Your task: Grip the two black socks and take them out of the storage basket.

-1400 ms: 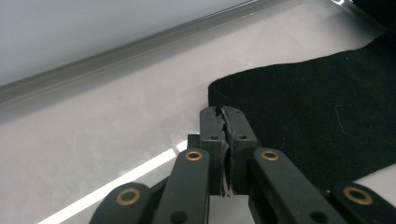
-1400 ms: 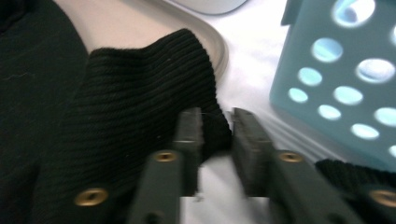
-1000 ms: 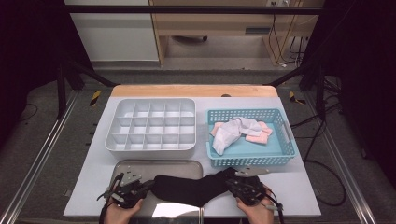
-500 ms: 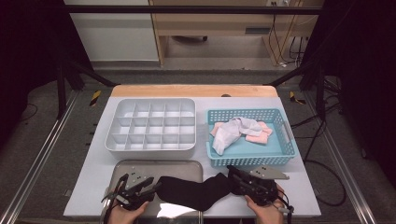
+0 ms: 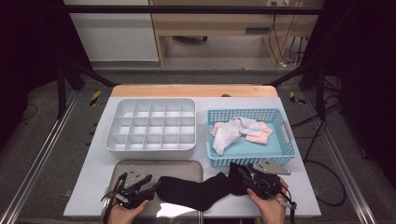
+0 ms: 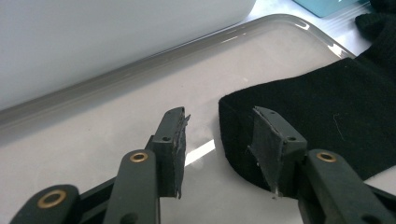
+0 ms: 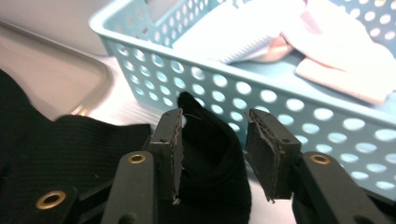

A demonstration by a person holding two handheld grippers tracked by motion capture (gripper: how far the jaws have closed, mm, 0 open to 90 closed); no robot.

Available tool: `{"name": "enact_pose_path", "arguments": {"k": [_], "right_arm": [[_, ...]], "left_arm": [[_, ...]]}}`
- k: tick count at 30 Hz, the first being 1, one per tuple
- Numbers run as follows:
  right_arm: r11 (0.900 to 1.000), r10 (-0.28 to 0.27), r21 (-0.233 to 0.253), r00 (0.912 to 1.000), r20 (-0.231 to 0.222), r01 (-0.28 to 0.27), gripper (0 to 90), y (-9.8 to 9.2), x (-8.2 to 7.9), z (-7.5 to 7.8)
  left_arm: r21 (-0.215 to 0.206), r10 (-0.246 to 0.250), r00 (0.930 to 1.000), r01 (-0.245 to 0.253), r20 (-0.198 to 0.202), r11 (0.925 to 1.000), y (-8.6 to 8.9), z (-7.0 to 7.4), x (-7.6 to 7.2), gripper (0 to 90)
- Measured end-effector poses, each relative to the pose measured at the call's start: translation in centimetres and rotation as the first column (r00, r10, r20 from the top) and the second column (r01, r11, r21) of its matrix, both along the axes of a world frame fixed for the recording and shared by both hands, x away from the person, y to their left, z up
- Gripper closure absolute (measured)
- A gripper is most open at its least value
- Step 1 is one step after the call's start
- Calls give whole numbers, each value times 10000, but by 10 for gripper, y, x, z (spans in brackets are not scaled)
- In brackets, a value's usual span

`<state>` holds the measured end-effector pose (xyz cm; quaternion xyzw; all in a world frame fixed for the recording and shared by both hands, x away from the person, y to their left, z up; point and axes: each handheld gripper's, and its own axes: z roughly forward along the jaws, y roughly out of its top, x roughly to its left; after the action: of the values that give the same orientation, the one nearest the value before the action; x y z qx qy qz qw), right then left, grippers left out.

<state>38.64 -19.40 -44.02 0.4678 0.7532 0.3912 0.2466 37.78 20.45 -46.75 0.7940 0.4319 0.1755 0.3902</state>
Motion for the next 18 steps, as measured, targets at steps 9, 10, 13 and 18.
{"name": "enact_pose_path", "arguments": {"k": [9, 10, 13, 18], "right_arm": [[9999, 32, -124, 9959, -904, -43, 867, -3, 11, -9], [10000, -82, -60, 9965, -830, 77, 869, -6, 9, -7], [9976, -648, 185, 9961, -604, 661, 869, -24, -2, -1], [9848, -1707, 204, 9826, -732, 1726, 863, -58, -14, -5]], "left_arm": [[237, -14, 10000, 15, -46, 9997, -1, -2, 2, 545], [254, -29, 10000, 31, -75, 9997, -1, -3, 2, 547], [383, -54, 9999, 58, -114, 9992, -3, -4, 2, 558], [554, -81, 9999, 89, -144, 9984, -4, -6, 2, 569]]}}
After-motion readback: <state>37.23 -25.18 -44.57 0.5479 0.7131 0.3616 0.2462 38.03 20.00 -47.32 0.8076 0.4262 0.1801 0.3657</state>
